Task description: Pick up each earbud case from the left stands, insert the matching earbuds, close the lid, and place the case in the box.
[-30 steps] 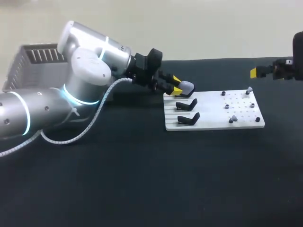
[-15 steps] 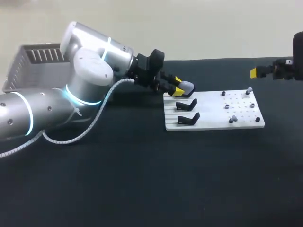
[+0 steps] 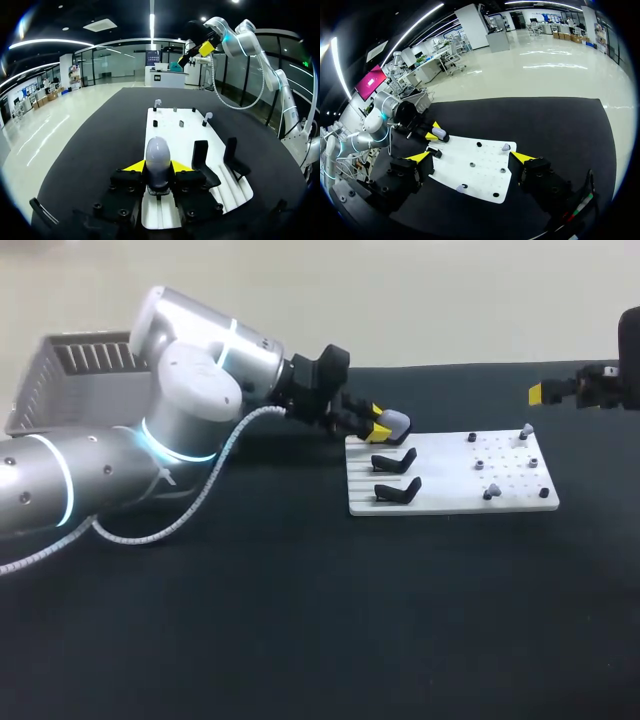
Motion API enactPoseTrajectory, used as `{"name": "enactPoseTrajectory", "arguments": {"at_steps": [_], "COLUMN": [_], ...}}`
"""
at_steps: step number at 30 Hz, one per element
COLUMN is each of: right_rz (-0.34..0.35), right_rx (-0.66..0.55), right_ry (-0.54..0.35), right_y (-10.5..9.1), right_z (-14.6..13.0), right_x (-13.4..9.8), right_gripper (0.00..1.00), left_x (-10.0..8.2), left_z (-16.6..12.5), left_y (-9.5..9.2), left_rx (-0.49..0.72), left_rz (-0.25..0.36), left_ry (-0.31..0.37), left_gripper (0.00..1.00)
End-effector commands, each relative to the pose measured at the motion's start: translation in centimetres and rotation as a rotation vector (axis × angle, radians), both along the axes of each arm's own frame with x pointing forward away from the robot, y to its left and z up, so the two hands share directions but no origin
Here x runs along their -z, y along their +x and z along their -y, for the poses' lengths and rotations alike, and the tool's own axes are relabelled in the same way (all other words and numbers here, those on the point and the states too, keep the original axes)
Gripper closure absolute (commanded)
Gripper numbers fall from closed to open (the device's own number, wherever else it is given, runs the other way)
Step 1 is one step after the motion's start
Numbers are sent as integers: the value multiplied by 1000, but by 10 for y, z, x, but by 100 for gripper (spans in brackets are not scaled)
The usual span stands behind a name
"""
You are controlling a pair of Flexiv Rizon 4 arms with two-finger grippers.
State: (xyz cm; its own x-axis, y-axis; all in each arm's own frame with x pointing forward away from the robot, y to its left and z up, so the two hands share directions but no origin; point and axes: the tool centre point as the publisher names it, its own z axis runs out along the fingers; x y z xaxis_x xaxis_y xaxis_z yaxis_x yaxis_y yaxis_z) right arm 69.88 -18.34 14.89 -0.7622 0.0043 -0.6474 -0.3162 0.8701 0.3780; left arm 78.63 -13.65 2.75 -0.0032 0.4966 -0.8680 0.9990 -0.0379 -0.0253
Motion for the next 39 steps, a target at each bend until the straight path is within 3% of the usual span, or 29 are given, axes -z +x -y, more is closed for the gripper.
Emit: {"name": "enactPoseTrajectory", "arguments": {"at_steps": [1, 3, 14, 31, 39], "right_rz": [1, 1, 1, 1, 1], "right_rx": [1, 1, 1, 1, 1], "right_ry": [-2, -2, -2, -2, -2], "right_y": [-1, -1, -1, -1, -1], "right_z": [0, 0, 0, 0, 0], "right_x": [0, 0, 0, 0, 0], "right_gripper": [0, 0, 0, 0, 0], "left_x": [2, 1, -13, -81, -100], "left_z": [2, 2, -4, 3, -2], "left_y": [1, 0, -13, -70, -85], "left_rx": [1, 0, -17, -31, -34], "left_rz": [2, 3, 38, 69, 117], "left_ry": [1, -3, -37, -291, -342], "left_gripper": [90, 100, 100, 100, 100]}}
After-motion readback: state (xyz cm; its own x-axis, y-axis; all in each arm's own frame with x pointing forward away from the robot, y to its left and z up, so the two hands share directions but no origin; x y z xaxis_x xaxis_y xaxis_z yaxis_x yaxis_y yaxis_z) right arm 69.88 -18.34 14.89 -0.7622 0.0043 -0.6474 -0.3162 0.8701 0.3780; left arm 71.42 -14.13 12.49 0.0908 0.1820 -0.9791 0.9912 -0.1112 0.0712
